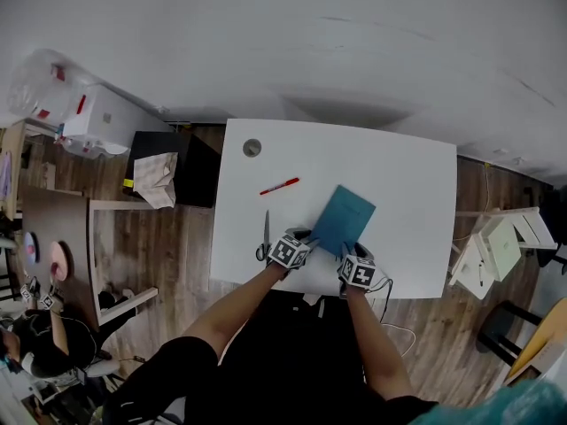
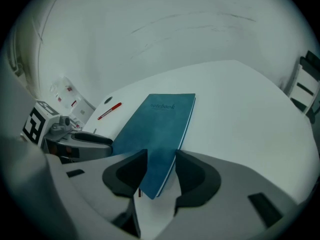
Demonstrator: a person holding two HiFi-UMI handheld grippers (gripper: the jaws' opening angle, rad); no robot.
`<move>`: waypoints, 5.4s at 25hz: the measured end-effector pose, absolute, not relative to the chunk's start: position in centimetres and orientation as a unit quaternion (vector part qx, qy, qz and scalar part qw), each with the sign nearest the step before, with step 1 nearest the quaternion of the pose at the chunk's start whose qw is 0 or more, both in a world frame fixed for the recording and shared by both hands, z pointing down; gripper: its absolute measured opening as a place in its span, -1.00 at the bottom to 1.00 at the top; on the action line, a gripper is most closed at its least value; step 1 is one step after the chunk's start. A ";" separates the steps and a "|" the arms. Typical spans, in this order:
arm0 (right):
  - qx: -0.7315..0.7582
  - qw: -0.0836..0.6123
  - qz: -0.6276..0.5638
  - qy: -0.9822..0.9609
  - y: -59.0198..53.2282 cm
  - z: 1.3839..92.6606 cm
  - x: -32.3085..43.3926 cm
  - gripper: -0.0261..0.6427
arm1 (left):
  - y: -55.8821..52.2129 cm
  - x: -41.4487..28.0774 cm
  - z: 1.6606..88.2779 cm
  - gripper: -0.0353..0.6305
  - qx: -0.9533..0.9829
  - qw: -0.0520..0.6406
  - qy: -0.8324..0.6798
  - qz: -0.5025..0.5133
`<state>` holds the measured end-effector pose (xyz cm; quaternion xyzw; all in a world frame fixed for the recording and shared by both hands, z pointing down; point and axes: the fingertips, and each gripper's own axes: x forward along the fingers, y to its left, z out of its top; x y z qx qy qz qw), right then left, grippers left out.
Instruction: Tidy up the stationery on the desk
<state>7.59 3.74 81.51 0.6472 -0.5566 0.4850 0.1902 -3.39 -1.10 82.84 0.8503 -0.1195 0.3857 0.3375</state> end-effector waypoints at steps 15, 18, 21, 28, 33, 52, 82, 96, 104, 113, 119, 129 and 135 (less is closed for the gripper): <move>0.585 0.241 0.453 -0.627 -4.5 81.5 10.3 -0.37 | -5.1 -1.9 82.5 -0.48 0.823 0.381 -0.212 0.365; 0.582 0.244 0.449 -0.633 -6.3 81.4 10.7 -0.37 | -6.7 -1.6 82.6 -0.48 0.819 0.384 -0.225 0.362; 0.580 0.243 0.443 -0.639 -8.7 81.2 11.7 -0.37 | -8.6 -0.7 82.3 -0.48 0.819 0.390 -0.234 0.349; 0.555 0.266 0.438 -0.656 -12.3 81.3 12.4 -0.37 | -12.1 2.5 81.2 -0.48 0.838 0.369 -0.215 0.340; 0.562 0.264 0.440 -0.649 -11.9 81.7 12.2 -0.37 | -12.0 1.5 81.3 -0.48 0.831 0.368 -0.223 0.353; 0.553 0.272 0.334 -0.713 -13.5 76.4 8.4 -0.37 | -10.5 -4.6 79.6 -0.48 0.828 0.400 -0.255 0.298; 0.502 0.285 0.338 -0.744 -13.2 75.1 -3.6 -0.37 | -19.3 -13.7 79.8 -0.58 0.872 0.212 -0.147 0.416; 0.549 0.245 0.363 -0.712 -8.5 75.0 0.8 -0.37 | -18.7 -13.6 83.6 -0.67 0.816 0.193 -0.111 0.533; 0.598 0.205 0.374 -0.679 -5.3 74.0 3.5 -0.37 | -19.9 -13.7 83.2 -0.75 0.813 0.184 -0.148 0.532; 0.583 0.191 0.378 -0.693 -2.4 73.8 5.9 -0.37 | -16.2 -10.7 80.5 -0.75 0.819 0.264 -0.187 0.474; 0.568 0.198 0.352 -0.717 -1.8 72.6 9.8 -0.42 | -12.0 -6.8 79.2 -0.75 0.798 0.364 -0.250 0.409; 0.527 0.181 0.341 -0.757 -0.8 72.3 16.0 -0.57 | -6.3 2.3 78.4 -0.75 0.788 0.372 -0.297 0.391; 0.497 0.190 0.331 -0.779 0.3 72.6 19.0 -0.74 | -6.5 7.9 77.5 -0.75 0.784 0.386 -0.321 0.364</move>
